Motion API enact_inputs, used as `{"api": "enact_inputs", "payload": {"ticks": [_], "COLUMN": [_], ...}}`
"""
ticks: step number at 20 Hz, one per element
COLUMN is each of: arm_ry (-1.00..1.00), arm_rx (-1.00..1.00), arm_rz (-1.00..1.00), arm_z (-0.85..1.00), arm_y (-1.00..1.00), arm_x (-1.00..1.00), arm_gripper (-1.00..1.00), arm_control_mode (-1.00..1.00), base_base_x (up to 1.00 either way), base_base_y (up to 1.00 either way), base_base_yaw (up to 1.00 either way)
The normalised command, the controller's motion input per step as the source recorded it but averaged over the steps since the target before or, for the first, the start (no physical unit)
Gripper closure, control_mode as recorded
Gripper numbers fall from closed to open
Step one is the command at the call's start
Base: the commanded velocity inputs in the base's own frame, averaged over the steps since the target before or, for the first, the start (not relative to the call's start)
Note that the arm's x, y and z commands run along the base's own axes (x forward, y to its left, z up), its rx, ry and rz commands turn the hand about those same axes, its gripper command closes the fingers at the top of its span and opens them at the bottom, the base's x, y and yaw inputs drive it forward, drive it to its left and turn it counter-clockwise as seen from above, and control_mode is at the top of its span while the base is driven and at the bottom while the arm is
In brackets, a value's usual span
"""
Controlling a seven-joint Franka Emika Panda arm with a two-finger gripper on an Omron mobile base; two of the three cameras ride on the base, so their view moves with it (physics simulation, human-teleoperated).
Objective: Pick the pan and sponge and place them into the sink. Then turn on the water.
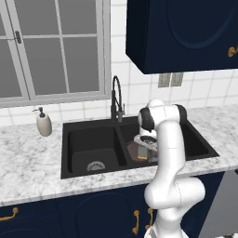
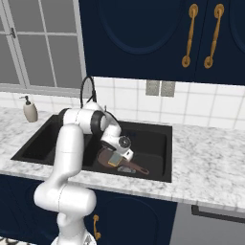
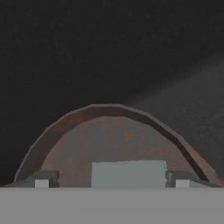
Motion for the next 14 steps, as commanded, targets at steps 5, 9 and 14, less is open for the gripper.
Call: {"api": "enact_inputs", "payload": {"ticks": [5,9,14], "arm_ry": [0.00,-0.02,-0.08], "arm_rx": [0.09,0.01,0.00], "arm_rz": [0.02,0.03,0.03], "arm_z": [0.70,0.82,0.68], "arm_y": [0.00,0.00,0.00], "arm_x": [0.12,-0.17,-0.40], "arm_gripper": [-1.00,-1.00,-1.00], "arm_control_mode": [-1.00,-1.00,-1.00], "base_base_x": [0.00,0.00,0.00], "base_base_y": [0.00,0.00,0.00], "base_base_yaw": [0.00,0.00,0.00]}}
